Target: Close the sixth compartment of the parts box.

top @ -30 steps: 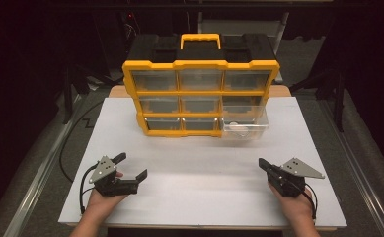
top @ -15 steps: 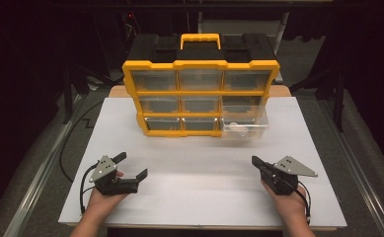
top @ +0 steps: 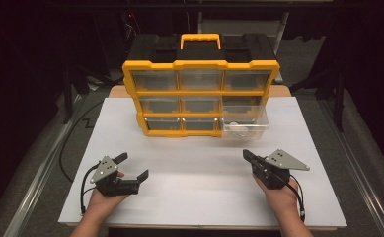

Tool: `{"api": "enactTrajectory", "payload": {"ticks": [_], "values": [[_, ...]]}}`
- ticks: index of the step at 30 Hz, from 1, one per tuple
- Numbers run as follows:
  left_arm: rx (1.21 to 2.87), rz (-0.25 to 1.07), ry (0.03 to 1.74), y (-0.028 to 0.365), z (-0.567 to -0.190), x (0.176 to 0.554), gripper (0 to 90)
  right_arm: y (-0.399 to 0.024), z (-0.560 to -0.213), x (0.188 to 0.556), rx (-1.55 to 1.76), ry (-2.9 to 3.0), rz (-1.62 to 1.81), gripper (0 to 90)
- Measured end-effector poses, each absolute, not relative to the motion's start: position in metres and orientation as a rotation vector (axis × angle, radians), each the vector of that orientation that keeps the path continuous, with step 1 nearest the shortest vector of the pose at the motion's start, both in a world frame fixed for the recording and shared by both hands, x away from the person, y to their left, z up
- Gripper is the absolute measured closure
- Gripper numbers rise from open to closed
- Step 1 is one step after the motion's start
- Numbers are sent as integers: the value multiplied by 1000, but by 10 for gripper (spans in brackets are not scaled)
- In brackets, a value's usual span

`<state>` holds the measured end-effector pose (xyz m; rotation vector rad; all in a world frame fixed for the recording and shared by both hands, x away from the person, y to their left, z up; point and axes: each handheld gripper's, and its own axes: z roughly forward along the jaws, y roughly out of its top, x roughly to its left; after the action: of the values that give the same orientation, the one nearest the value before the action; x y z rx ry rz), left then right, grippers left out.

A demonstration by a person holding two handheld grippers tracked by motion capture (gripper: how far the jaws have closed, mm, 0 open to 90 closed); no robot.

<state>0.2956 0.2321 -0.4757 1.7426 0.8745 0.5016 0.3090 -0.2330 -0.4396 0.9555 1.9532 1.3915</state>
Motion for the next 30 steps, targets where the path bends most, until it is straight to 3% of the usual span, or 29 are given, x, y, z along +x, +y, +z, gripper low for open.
{"api": "enactTrajectory", "payload": {"ticks": [30], "values": [[1739, 499, 862, 233, -475, 294, 6, -216, -390, 320, 909, 1848, 1394, 900]]}}
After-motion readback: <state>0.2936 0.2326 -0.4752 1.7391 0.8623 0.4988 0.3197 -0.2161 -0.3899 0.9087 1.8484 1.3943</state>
